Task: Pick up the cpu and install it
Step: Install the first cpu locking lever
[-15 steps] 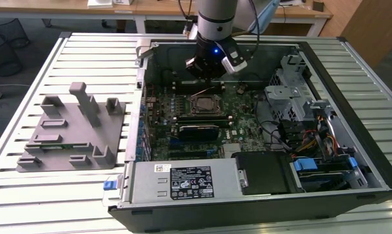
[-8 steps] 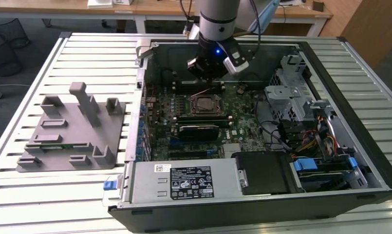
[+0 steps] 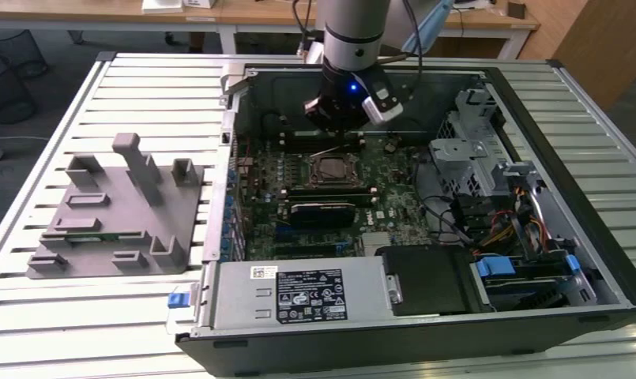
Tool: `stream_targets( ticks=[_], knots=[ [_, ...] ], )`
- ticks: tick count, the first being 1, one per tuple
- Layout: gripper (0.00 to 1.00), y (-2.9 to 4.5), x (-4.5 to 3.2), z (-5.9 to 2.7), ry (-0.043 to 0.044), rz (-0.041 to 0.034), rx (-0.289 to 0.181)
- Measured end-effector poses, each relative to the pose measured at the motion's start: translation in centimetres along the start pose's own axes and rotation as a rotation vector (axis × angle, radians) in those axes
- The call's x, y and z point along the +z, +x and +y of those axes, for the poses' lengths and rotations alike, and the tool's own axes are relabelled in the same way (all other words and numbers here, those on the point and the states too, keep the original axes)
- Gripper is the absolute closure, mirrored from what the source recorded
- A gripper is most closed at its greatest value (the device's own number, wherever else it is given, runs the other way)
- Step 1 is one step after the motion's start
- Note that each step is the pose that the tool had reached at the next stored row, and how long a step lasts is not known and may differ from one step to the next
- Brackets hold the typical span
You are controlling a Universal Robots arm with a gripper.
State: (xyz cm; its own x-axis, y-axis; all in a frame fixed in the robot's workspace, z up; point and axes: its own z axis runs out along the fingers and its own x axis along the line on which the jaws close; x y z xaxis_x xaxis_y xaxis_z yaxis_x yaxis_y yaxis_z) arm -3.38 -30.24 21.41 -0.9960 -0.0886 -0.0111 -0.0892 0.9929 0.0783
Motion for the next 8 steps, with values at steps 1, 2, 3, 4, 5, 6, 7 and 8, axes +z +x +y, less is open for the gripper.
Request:
stream_targets(
  ticks=[1, 2, 3, 4, 5, 6, 7, 8],
  knots=[
    [0.89, -0.03, 0.09, -0.01, 0.0003, 0.0000, 0.000],
    [0.89, -0.06, 0.18, -0.02, 0.0007, 0.0001, 0.000],
    [0.89, -0.10, 0.25, -0.03, 0.0010, 0.0000, 0.000],
    [0.89, -0.15, 0.31, -0.05, 0.0014, 0.0001, 0.000],
    [0.89, -0.19, 0.37, -0.06, 0.0019, 0.0001, 0.000],
    [0.89, -0.22, 0.42, -0.08, 0.0024, 0.0003, 0.000],
    [0.89, -0.25, 0.48, -0.09, 0.0030, 0.0003, 0.000],
    [0.89, -0.28, 0.56, -0.11, 0.0040, 0.0003, 0.000]
  ],
)
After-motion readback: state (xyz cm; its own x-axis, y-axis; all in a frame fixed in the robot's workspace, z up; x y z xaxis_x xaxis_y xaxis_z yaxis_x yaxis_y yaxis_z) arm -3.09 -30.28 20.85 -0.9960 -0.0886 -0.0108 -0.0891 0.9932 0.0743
